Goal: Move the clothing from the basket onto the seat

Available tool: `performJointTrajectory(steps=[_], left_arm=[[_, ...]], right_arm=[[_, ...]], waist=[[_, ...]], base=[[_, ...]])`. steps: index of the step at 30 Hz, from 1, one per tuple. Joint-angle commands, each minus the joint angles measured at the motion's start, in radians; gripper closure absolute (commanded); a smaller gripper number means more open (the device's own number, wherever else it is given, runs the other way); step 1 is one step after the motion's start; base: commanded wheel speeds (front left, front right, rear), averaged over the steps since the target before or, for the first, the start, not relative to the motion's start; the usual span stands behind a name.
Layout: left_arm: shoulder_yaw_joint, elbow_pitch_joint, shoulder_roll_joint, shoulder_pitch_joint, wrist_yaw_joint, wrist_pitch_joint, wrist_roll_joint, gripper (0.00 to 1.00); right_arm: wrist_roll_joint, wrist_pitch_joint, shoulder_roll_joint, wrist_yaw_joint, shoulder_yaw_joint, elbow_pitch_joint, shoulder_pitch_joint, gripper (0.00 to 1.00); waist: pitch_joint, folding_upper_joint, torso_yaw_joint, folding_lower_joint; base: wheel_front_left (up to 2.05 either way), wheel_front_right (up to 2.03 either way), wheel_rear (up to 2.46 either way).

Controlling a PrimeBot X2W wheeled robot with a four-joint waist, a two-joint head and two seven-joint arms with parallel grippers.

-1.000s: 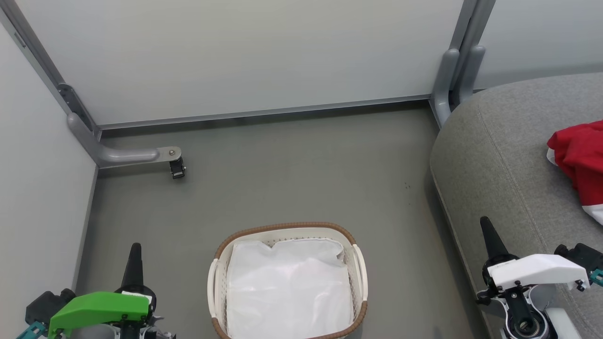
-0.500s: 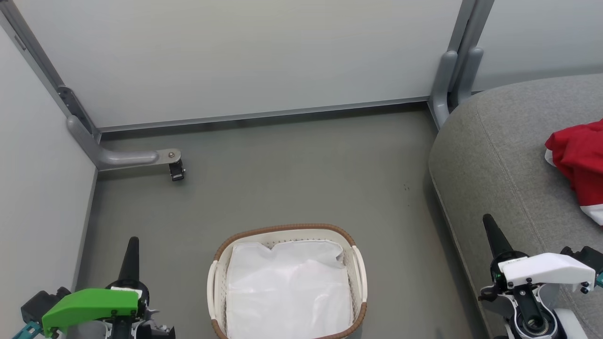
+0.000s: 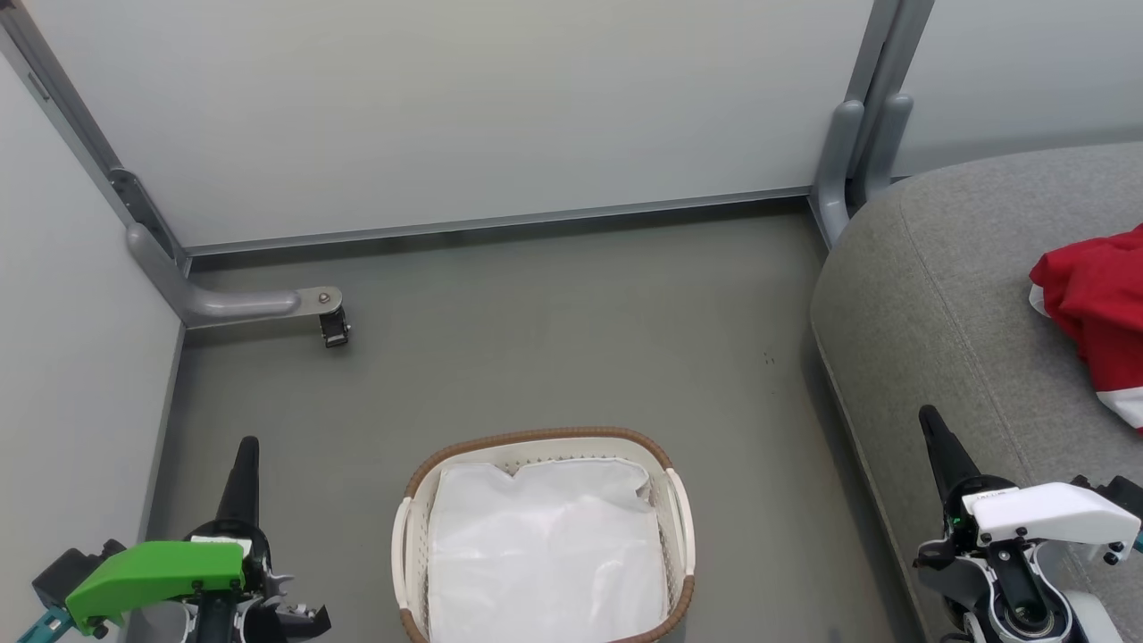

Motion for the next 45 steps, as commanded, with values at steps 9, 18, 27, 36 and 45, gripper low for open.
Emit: performJointTrajectory(steps=[9,18,27,36,45], left_arm=[[0.012,-0.015,0.007,-0.024,-0.008,0.023,-0.076,1.0],[0.018,-0.024,0.007,-0.03,-0.01,0.04,-0.135,1.0],[0.022,-0.028,0.008,-0.03,-0.01,0.055,-0.183,1.0],[0.022,-0.028,0.008,-0.03,-0.01,0.055,-0.183,1.0],[0.022,-0.028,0.008,-0.03,-0.01,0.055,-0.183,1.0]], right_arm=[[0.085,0.024,-0.006,-0.001,-0.013,-0.02,0.009,1.0],[0.15,0.04,-0.007,-0.001,-0.02,-0.03,0.012,1.0],[0.203,0.053,-0.007,-0.001,-0.026,-0.037,0.016,1.0],[0.203,0.053,-0.007,-0.001,-0.026,-0.037,0.016,1.0],[0.203,0.053,-0.007,-0.001,-0.026,-0.037,0.017,1.0]], waist=[[-0.004,0.0,-0.002,0.0],[-0.008,0.0,-0.004,0.0],[-0.012,0.0,-0.005,0.0],[-0.012,0.0,-0.005,0.0],[-0.012,0.0,-0.005,0.0]], base=[[0.0,0.0,0.0],[0.0,0.0,0.0],[0.0,0.0,0.0],[0.0,0.0,0.0],[0.0,0.0,0.0]])
